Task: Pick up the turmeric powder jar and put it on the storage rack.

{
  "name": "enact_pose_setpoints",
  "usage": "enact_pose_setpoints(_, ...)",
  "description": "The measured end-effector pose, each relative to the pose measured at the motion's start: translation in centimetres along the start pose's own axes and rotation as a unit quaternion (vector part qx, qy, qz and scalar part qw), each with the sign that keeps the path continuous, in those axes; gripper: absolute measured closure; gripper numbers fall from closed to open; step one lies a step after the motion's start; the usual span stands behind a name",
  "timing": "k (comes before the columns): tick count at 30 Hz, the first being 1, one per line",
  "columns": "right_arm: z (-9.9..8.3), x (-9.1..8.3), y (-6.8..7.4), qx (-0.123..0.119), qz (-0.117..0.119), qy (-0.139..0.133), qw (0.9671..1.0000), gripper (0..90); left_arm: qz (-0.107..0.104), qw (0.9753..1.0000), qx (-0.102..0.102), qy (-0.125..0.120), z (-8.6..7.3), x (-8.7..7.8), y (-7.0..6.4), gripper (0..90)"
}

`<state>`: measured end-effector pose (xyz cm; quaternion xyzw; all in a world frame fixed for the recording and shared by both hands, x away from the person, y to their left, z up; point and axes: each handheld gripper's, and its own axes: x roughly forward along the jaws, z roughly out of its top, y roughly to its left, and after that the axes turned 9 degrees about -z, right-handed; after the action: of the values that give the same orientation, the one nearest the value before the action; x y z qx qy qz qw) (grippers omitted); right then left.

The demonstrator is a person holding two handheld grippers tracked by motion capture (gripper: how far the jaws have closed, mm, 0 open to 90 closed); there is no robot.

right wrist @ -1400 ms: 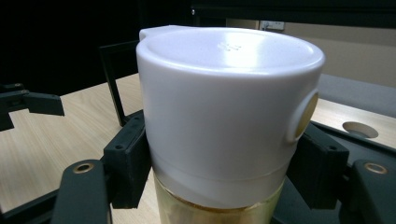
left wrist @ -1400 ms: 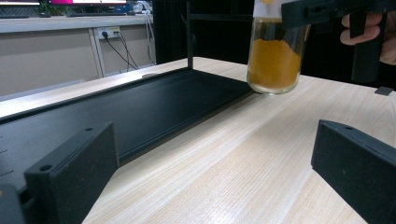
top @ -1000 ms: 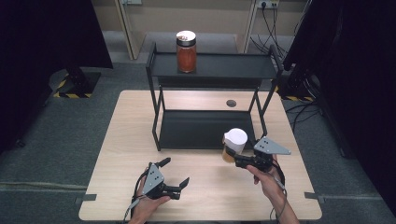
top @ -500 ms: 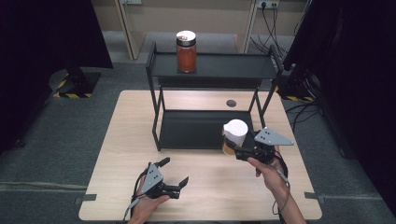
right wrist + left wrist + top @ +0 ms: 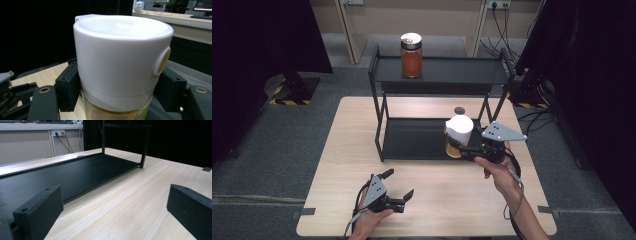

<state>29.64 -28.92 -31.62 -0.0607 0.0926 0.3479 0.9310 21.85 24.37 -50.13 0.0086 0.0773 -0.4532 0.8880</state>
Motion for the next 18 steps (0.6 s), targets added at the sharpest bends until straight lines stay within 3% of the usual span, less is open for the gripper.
enact_pose_setpoints(18, 5.2, 1.0, -0.1, -0.013, 0.015, -0.003, 0.9998, 31.1, 0.002, 1.0, -0.003, 0.001, 0.0, 0.0, 0.1, 0.3)
